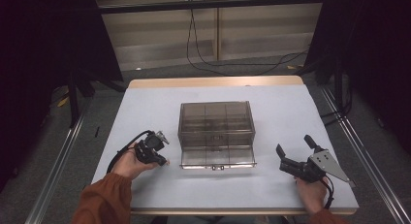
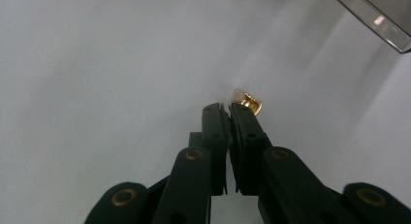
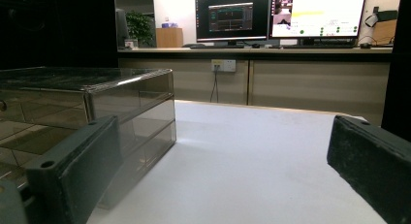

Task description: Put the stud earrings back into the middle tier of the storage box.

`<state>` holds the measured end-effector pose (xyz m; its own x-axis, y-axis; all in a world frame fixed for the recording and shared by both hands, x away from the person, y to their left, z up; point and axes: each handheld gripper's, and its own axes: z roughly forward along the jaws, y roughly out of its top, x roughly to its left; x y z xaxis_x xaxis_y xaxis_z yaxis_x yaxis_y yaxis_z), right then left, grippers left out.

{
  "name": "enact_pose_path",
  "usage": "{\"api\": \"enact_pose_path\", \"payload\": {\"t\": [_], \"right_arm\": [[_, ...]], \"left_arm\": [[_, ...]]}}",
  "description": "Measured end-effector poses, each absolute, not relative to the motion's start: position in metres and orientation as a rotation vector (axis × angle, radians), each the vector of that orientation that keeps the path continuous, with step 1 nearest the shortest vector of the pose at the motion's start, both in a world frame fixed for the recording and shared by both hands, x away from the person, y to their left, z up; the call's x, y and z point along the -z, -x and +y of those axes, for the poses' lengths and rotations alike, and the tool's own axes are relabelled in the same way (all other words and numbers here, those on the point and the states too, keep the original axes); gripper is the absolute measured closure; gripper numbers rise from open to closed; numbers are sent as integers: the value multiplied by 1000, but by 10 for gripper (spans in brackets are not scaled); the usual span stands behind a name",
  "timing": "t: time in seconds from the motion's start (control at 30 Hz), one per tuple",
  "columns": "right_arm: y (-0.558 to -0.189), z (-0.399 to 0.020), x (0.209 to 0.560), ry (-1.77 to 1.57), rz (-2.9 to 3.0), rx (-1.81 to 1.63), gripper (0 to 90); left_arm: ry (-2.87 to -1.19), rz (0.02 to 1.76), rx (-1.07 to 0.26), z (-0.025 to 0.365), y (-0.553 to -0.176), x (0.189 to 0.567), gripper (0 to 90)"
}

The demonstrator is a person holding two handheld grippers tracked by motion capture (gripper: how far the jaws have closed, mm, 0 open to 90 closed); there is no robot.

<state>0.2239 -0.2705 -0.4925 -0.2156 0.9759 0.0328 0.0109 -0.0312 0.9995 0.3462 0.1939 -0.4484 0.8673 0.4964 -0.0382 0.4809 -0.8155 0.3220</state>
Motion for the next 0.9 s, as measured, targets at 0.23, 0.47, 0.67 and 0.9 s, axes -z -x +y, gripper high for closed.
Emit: {"api": "enact_pose_path", "payload": {"t": [0.23,0.47,0.67,0.9], "right_arm": [[-224,-271,492,-1127,1359,-1391,0],[-224,-271,492,-1128,1358,-1389,0],[-224,-271,492,-1129,1356,-1389,0],[-224,-271,492,-1127,1359,-1391,0]], "left_arm": [[-2608,781,-91,207,-339,448,859],[-2502,793,-131,220,-328,445,859],[-2414,805,-195,226,-321,437,859],[-2315,780,-211,226,-313,431,860]]}}
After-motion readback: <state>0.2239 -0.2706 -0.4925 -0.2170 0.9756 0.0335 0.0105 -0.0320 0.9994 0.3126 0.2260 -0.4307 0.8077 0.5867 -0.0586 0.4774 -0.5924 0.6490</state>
